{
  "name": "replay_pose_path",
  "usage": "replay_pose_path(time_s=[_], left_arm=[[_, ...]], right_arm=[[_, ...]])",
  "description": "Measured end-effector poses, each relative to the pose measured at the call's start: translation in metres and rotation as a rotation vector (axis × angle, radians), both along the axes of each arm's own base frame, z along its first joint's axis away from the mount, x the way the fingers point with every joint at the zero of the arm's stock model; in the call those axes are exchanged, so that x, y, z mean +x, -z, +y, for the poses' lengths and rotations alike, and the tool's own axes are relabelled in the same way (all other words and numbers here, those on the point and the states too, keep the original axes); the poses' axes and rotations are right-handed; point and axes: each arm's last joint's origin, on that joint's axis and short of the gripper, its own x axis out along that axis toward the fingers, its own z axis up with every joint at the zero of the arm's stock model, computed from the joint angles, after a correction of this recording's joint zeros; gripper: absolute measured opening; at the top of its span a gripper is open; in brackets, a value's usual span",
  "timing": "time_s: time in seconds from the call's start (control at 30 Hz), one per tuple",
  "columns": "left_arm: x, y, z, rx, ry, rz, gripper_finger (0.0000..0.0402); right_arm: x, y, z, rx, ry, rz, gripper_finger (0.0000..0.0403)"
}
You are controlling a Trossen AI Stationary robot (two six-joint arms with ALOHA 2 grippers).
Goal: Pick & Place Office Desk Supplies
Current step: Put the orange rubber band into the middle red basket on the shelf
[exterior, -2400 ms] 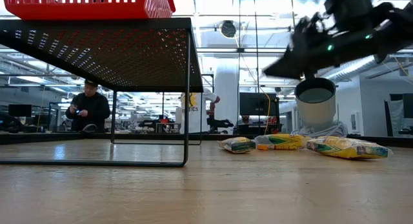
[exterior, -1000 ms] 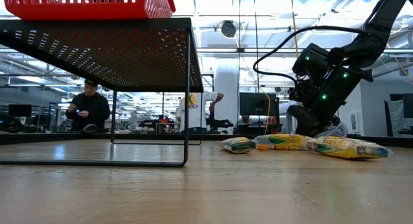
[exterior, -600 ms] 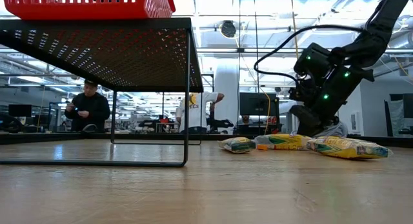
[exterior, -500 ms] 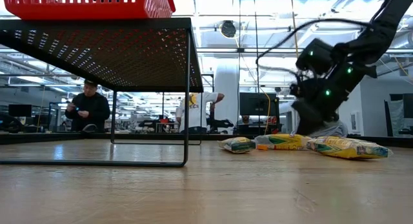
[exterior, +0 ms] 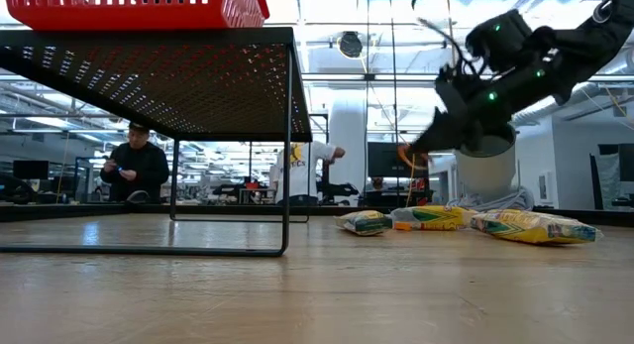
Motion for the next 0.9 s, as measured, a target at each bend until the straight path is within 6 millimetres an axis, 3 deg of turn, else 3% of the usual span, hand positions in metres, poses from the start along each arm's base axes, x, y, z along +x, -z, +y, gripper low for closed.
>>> replay_pose_path(time_s=[0.23, 0.67, 0.9], left_arm=[[0.013, 0.008, -0.001, 0.010, 0.003, 0.032, 0.0285], [0.041, 0.026, -0.003, 0.047, 0.015, 0.098, 0.0285], [0.048, 0.025, -0.004, 0.088, 0.029, 0.062, 0.0285]], right_arm=[[0.009, -0.017, 0.009, -0.033, -0.149, -0.182, 0.0001], [0.016, -0.033, 0.027, -0.070, -0.297, -0.339, 0.0000], [0.019, -0.043, 0.044, -0.143, -0.521, -0.434, 0.0000]])
